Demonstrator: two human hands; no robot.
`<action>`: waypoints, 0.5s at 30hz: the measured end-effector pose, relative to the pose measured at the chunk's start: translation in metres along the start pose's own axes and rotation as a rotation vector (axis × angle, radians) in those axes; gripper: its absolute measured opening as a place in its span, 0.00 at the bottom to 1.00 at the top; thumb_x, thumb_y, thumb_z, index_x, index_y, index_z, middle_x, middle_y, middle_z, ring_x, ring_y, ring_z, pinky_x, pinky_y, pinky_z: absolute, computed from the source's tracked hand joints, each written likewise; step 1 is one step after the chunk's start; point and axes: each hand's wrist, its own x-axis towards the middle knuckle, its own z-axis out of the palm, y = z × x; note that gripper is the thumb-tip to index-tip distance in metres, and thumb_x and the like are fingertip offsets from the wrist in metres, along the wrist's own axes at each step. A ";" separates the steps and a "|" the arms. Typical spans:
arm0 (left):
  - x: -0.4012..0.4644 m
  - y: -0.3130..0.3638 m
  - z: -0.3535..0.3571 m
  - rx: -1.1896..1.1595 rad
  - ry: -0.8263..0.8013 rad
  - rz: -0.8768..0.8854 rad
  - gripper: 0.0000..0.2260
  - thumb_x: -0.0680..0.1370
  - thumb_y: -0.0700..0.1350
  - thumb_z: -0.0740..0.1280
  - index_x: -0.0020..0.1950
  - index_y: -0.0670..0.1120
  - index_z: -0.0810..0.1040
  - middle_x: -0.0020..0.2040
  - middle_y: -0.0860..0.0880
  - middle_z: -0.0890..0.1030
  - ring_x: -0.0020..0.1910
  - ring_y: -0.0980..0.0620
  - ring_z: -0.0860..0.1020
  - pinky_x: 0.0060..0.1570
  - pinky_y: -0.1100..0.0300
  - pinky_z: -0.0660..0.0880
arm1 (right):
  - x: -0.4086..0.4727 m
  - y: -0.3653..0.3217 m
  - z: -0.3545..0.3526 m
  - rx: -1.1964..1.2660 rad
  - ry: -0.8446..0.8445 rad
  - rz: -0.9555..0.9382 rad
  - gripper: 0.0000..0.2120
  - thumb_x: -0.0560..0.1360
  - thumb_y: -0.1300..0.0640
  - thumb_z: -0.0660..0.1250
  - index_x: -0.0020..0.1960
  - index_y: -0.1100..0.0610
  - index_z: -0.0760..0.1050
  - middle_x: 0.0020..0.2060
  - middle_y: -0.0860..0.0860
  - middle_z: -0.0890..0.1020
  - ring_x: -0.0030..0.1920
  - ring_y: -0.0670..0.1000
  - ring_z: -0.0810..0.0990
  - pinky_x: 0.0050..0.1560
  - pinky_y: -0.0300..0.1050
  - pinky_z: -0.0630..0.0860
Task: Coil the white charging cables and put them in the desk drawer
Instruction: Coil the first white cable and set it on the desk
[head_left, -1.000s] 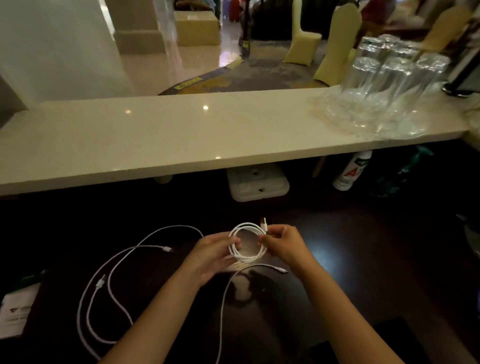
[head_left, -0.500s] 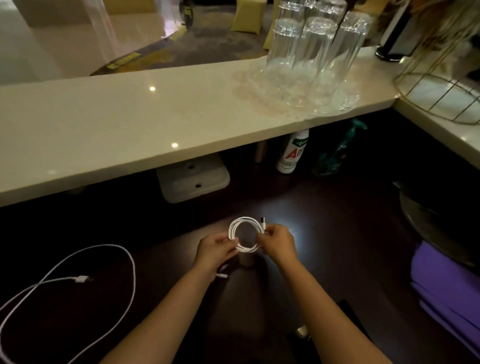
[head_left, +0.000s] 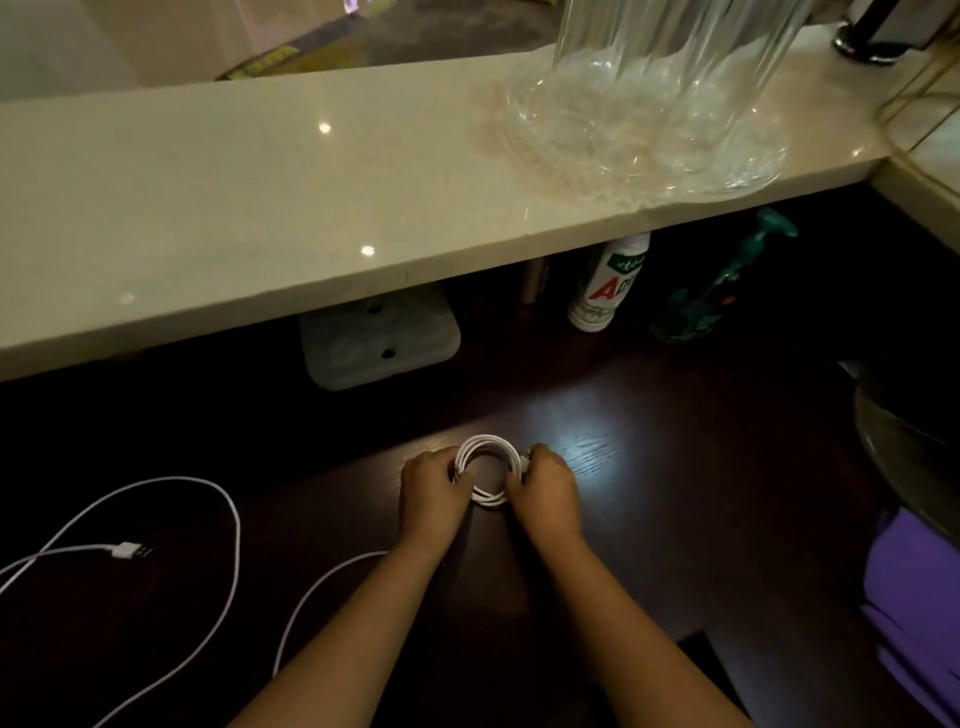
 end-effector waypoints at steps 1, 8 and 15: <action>0.000 -0.001 0.001 0.007 0.008 -0.018 0.12 0.69 0.37 0.66 0.51 0.43 0.82 0.45 0.40 0.82 0.48 0.43 0.78 0.50 0.53 0.74 | 0.001 0.001 0.000 0.022 0.013 0.003 0.12 0.72 0.60 0.65 0.55 0.62 0.72 0.51 0.59 0.80 0.53 0.58 0.78 0.48 0.44 0.70; 0.003 0.000 0.006 -0.068 0.079 -0.158 0.20 0.67 0.35 0.69 0.59 0.39 0.77 0.51 0.40 0.77 0.52 0.43 0.76 0.54 0.57 0.71 | 0.001 0.005 0.002 0.009 0.052 -0.030 0.16 0.72 0.60 0.67 0.58 0.60 0.72 0.55 0.58 0.75 0.52 0.56 0.77 0.50 0.42 0.70; 0.007 0.001 0.012 -0.235 0.107 -0.297 0.08 0.65 0.31 0.67 0.41 0.41 0.78 0.37 0.47 0.77 0.39 0.43 0.77 0.42 0.56 0.73 | 0.002 0.004 0.008 0.092 0.092 0.011 0.14 0.71 0.63 0.66 0.57 0.60 0.75 0.52 0.58 0.79 0.52 0.56 0.78 0.48 0.40 0.69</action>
